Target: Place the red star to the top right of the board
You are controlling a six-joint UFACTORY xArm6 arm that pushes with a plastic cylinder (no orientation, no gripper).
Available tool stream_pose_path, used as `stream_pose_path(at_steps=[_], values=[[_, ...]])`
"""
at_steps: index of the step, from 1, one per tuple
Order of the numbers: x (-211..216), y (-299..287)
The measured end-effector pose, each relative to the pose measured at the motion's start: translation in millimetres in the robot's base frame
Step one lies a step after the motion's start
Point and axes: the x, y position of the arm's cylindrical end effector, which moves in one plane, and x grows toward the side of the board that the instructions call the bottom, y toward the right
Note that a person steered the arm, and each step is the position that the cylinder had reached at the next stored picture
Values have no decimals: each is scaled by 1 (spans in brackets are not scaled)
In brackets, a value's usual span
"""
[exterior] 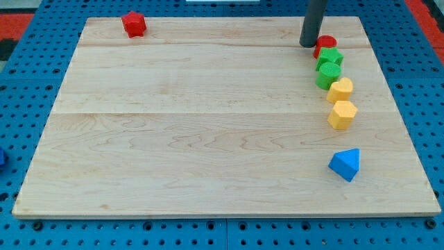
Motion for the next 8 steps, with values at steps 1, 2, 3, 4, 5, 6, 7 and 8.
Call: stream_pose_path(at_steps=[1,2,3,4,5,6,7,8], values=[[-30,-107],[31,-187],[96,-274],[40,-383],[-30,-406],[-70,-345],[-73,-268],[-78,-216]])
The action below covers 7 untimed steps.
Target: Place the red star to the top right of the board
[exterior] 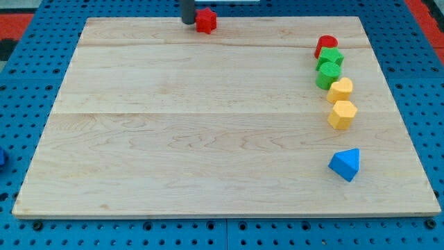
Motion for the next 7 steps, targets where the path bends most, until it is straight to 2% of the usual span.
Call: stream_pose_path(at_steps=[1,2,3,4,5,6,7], values=[[0,37],[0,37],[1,84],[1,181],[0,225],[16,188],[82,146]])
